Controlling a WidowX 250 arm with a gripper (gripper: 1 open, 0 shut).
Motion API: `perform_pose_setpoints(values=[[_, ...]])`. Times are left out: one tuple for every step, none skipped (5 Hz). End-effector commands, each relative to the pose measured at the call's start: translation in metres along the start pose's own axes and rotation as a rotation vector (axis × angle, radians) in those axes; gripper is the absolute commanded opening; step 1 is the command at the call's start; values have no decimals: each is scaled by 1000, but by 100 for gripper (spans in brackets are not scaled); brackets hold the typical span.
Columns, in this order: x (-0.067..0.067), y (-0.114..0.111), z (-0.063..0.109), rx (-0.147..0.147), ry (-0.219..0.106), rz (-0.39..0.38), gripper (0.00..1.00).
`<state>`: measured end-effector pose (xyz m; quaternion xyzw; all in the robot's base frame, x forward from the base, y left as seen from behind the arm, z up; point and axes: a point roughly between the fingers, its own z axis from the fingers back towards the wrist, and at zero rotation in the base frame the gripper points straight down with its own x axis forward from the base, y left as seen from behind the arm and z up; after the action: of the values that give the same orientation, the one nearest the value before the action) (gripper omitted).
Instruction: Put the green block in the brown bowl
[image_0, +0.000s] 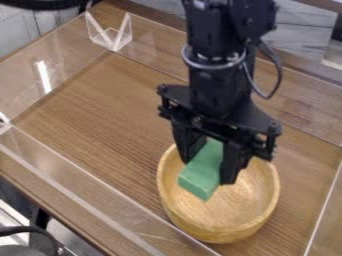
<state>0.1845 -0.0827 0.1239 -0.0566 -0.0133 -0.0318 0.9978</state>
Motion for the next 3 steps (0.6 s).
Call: perform_pose_setpoints(values=[[6, -3, -3, -3, -29, -4, 0], [7, -3, -7, -4, -30, -1, 0], [7, -2, -9, -5, -29, -2, 0]])
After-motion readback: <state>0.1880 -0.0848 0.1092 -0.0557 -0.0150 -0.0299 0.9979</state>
